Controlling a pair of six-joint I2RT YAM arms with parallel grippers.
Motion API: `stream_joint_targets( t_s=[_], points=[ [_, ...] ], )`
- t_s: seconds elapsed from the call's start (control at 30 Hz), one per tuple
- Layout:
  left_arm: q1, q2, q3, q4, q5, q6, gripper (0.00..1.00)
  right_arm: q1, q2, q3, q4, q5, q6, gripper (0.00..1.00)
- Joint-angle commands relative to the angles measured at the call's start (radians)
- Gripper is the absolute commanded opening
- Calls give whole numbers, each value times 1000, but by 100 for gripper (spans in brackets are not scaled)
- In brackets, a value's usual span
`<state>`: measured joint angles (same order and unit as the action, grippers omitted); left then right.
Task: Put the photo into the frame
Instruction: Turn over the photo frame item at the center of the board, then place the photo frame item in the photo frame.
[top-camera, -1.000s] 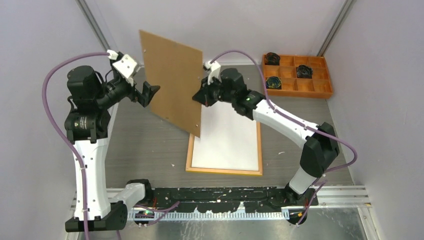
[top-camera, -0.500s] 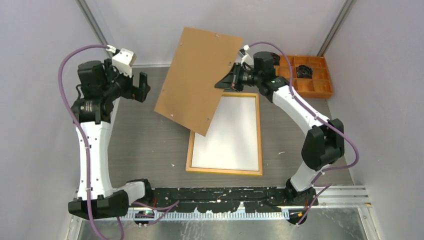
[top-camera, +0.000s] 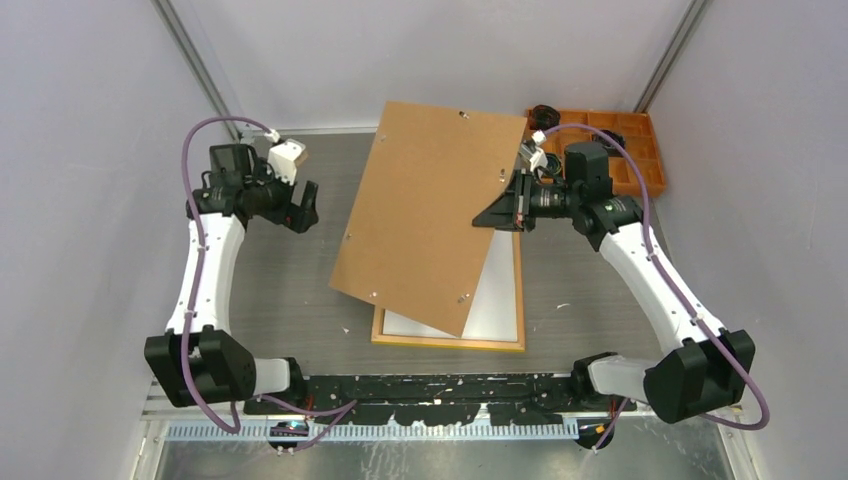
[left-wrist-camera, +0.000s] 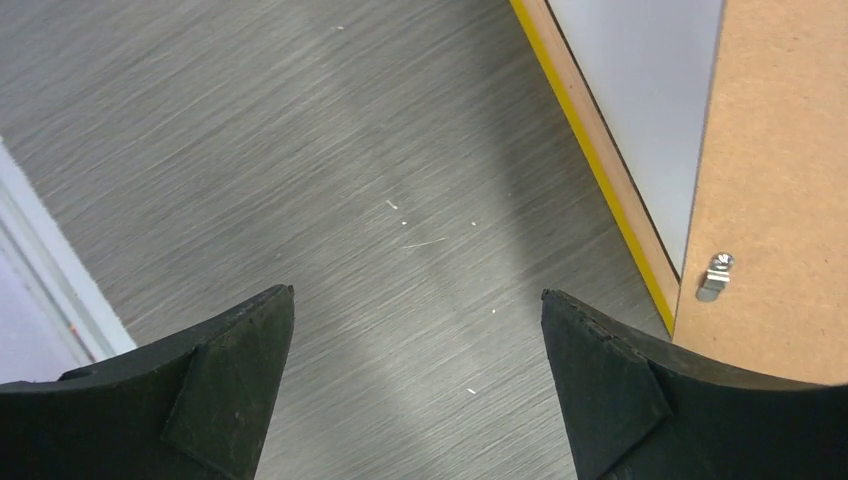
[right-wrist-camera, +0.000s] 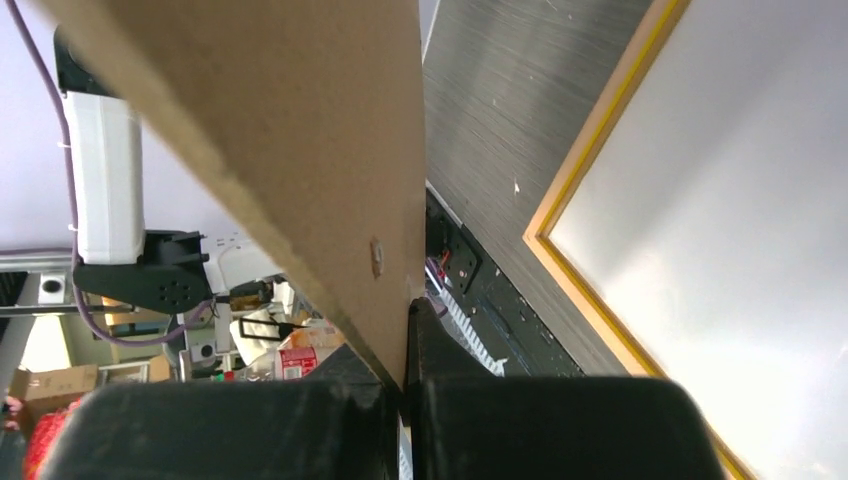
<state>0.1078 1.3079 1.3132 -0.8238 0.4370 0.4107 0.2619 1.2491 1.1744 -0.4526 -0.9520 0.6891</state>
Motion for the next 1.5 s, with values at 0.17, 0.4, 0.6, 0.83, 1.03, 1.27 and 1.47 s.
stream_joint_targets(
  t_s=[0.17,0.4,0.6,0.83,1.03,1.27,1.47],
  points=[
    [-86,85,-67,76,41,64,95,-39,-5,-97,-54,-50,-14,1],
    [-266,243,-39,123,14,-43,92,-64,-66,-61,-263,91,-62,1],
    [-375,512,116,121,-17,-190,76,-65,-145,-114,-342,97,-69,1],
    [-393,682,209,143,4,-264,62,-64,-131,-113,-351,84,-79,1],
    [-403,733,222,161,26,-288,51,-64,-104,-116,-350,81,-90,1],
    [-410,758,221,171,15,-286,44,-65,-70,-132,-317,75,-92,1],
    [-405,754,224,158,-67,-242,35,-64,-44,-120,-280,66,-80,1]
  ],
)
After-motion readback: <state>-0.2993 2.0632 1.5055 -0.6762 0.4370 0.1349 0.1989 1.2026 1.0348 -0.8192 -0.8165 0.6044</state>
